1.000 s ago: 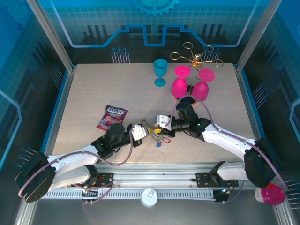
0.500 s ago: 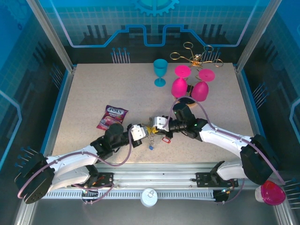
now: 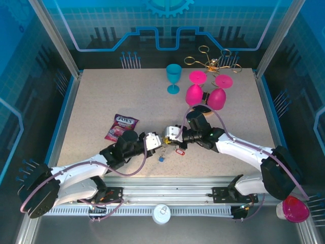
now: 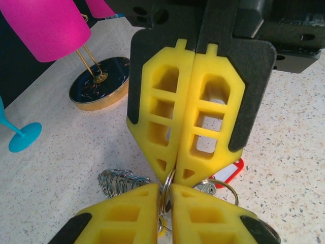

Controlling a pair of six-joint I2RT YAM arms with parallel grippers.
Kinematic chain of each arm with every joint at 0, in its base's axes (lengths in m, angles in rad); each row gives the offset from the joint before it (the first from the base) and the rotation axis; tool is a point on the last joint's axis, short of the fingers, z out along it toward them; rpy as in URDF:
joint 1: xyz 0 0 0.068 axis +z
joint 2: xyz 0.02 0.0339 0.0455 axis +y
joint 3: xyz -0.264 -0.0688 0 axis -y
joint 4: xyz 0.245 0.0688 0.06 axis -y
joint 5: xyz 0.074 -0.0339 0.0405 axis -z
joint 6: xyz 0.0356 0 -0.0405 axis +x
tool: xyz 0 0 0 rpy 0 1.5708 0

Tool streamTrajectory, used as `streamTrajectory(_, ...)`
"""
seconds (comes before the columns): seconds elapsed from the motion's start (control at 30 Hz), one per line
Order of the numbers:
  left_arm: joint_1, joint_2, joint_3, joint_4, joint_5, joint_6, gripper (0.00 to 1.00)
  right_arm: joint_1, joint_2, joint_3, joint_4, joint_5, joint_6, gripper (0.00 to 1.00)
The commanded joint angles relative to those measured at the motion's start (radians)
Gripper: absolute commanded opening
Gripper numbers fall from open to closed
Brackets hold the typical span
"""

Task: Put the keys on the keyring

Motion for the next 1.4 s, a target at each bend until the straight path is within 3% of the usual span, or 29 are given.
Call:
streamTrajectory(0.0,0.004,0.028,0.027,-0.089,-0.010,0.032,0.02,0.042,0.012,0.052,0.007,-0.054,-0.028,0.00)
streamTrajectory(0.13,0.004,0.017,0.024,-0.089,0.001,0.043,0.00,0.036,-0.005,0.031,0.035,-0.034,-0.001,0.00)
streamTrajectory(0.27,0.004,-0.004,0.003,-0.059,-0.006,0.045,0.00,-0.014,-0.042,-0.023,0.083,-0.031,0.092,0.29)
streamTrajectory(0.37,0.005,-0.017,-0.011,-0.038,-0.010,0.047,0.00,-0.049,-0.080,-0.053,0.076,0.038,0.199,0.38)
streamTrajectory(0.5,0.004,-0.023,-0.021,-0.018,-0.021,0.053,0.00,-0.071,-0.126,-0.051,0.004,0.244,0.379,0.37)
streamTrajectory(0.63,0.004,-0.027,-0.029,0.000,-0.052,0.037,0.00,-0.063,-0.165,-0.055,-0.105,0.553,0.700,0.23)
streamTrajectory(0.73,0.005,-0.029,-0.035,0.019,-0.080,0.023,0.00,-0.042,-0.168,-0.028,-0.276,0.625,0.865,0.20)
streamTrajectory(0.93,0.004,-0.030,-0.034,0.024,-0.075,0.020,0.00,0.019,-0.041,0.024,-0.499,0.598,1.043,0.21)
streamTrajectory(1.1,0.004,-0.034,-0.036,0.026,-0.065,0.022,0.00,0.074,0.072,0.058,-0.484,0.546,1.101,0.30)
streamTrajectory(1.37,0.004,-0.067,-0.035,-0.033,-0.049,0.046,0.00,0.085,0.065,-0.036,-0.221,0.472,0.836,0.34)
